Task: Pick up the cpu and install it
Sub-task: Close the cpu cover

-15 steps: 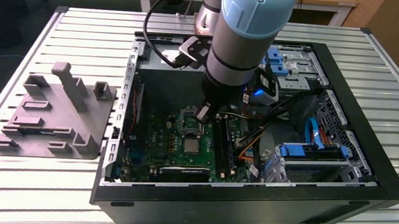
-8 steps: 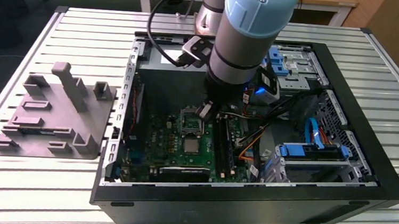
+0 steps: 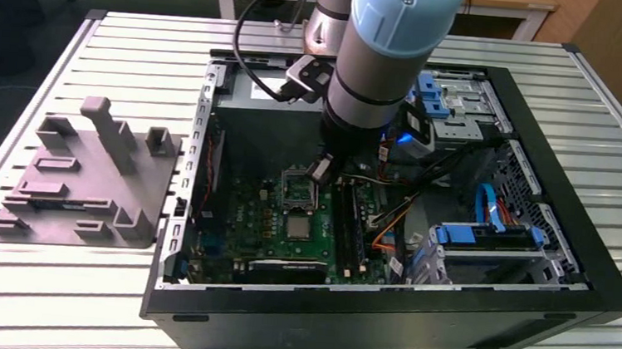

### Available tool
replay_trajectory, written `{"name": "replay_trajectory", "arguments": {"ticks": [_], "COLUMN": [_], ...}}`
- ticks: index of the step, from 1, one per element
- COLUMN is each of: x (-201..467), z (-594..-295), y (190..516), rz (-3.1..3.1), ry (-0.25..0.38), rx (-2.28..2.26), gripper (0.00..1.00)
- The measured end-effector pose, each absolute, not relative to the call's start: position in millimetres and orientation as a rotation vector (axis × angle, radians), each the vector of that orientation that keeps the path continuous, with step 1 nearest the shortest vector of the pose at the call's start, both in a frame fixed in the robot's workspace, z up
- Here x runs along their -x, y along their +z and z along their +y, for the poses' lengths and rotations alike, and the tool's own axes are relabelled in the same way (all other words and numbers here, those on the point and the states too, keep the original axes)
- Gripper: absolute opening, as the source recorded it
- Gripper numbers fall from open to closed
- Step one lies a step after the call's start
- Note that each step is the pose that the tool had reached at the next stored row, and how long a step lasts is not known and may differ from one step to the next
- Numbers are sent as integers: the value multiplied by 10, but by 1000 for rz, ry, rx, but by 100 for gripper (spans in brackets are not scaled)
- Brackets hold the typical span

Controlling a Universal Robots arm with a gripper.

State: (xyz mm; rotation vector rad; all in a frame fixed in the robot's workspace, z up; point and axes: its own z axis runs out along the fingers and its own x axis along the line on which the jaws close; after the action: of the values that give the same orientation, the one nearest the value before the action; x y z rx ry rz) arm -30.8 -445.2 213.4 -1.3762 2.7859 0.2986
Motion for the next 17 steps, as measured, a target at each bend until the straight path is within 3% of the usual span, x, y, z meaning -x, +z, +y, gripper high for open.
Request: {"name": "replay_trajectory", "arguments": {"ticks": [11, 17], "x": [308, 309], "z": [-4442, -4441], "y": [2103, 2080], "rz": [2765, 2730], "ry": [326, 394], "rx": [1388, 1375], "gripper": [11, 11]}}
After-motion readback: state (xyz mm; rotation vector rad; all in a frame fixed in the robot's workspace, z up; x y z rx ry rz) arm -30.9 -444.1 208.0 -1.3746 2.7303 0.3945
